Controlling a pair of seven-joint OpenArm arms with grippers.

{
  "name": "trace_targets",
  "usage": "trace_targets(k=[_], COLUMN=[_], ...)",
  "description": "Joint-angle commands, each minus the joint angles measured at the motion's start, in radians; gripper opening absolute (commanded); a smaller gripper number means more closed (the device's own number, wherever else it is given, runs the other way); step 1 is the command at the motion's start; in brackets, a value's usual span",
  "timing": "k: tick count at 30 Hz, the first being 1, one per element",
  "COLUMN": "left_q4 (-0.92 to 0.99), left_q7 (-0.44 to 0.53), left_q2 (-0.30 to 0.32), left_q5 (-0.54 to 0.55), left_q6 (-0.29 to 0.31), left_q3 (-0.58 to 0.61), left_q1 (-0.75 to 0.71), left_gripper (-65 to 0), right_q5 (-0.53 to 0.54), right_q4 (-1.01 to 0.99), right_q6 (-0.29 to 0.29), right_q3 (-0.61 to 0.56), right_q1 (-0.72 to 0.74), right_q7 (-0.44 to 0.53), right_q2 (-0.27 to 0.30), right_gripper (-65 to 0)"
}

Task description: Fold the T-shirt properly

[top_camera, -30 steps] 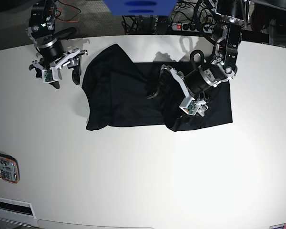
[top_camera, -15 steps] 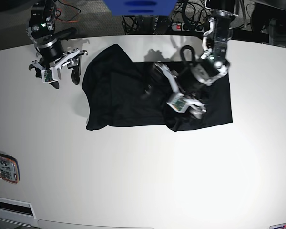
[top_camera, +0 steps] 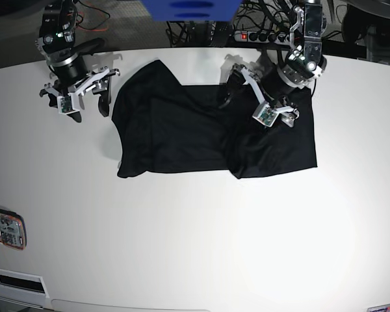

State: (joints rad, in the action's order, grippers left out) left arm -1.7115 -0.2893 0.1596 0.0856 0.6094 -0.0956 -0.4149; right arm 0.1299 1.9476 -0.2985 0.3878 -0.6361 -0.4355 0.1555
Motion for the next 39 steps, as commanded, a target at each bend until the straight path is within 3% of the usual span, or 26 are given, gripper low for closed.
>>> trace_targets(k=[1, 6, 12, 17, 21, 24, 30, 33, 39], left_q4=[0.008, 0.012, -0.038, -0.038, -0.147, -0.247, -0.282, -0.281, -0.278], left_q7=[0.038, 0.038, 0.037, 0.037, 0.037, 0.038, 0.038, 0.04, 0.04], left_q2=[-0.002, -0.015, -0.111, -0.113, -0.094, -0.093, -0.07, -0.022, -0.012], left_q5=[0.027, 0.027, 0.018, 0.018, 0.018, 0.018, 0.016, 0.029, 0.029], left_q6=[0.002, 0.002, 0.002, 0.002, 0.0, 0.0, 0.0, 0.0, 0.0], left_q3=[0.015, 0.142, 0.265, 0.29, 0.198, 0.104, -0.089, -0.117, -0.123], left_q1=[0.029, 0.064, 0.067, 0.084, 0.054, 0.04, 0.027, -0.003, -0.019], left_gripper=[0.0, 0.0, 0.0, 0.0, 0.0, 0.0, 0.0, 0.0, 0.0], right_q5=[0.011, 0.011, 0.011, 0.012, 0.015, 0.026, 0.242, 0.262, 0.261], right_q4=[0.014, 0.014, 0.014, 0.014, 0.013, 0.009, 0.006, -0.032, -0.141], right_q6=[0.0, 0.0, 0.0, 0.0, 0.002, 0.003, 0.0, 0.0, 0.002], right_q3=[0.004, 0.004, 0.006, 0.006, 0.012, 0.013, 0.013, 0.013, 0.013], right_q1=[-0.003, -0.003, -0.008, -0.003, -0.001, 0.038, 0.226, 0.232, 0.232], right_q7=[0.027, 0.027, 0.028, 0.027, 0.022, -0.046, -0.181, -0.213, -0.283], right_q2=[0.009, 0.009, 0.009, 0.009, 0.009, 0.009, 0.011, 0.013, 0.011], right_gripper=[-26.3, -26.3, -26.3, -26.3, -26.3, -26.3, -26.3, -26.2, -26.2])
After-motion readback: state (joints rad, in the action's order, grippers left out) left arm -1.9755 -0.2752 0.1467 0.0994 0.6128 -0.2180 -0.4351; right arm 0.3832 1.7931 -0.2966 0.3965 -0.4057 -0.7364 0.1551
